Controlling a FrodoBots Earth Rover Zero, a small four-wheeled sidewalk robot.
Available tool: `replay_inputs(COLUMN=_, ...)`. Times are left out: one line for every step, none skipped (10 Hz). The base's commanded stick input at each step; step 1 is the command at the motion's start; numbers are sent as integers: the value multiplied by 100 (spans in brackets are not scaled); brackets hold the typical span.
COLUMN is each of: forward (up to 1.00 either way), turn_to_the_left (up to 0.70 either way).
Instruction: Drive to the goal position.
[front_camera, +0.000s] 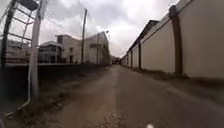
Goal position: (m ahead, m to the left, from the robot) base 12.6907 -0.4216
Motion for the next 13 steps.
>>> replay_inputs(forward=100, turn_to_the_left=0)
replay_inputs(forward=100, turn_to_the_left=0)
replay_inputs(forward=100, turn_to_the_left=0)
replay_inputs(forward=100, turn_to_the_left=0)
replay_inputs(forward=100, turn_to_the_left=0)
replay_inputs(forward=100, turn_to_the_left=0)
replay_inputs(forward=100, turn_to_the_left=0)
replay_inputs(forward=100, turn_to_the_left=0)
replay_inputs(forward=100, turn_to_the_left=0)
replay_inputs(forward=100, turn_to_the_left=0)
replay_inputs(forward=100, turn_to_the_left=0)
replay_inputs(forward=100, turn_to_the_left=-8)
replay_inputs(forward=100, turn_to_the_left=-23)
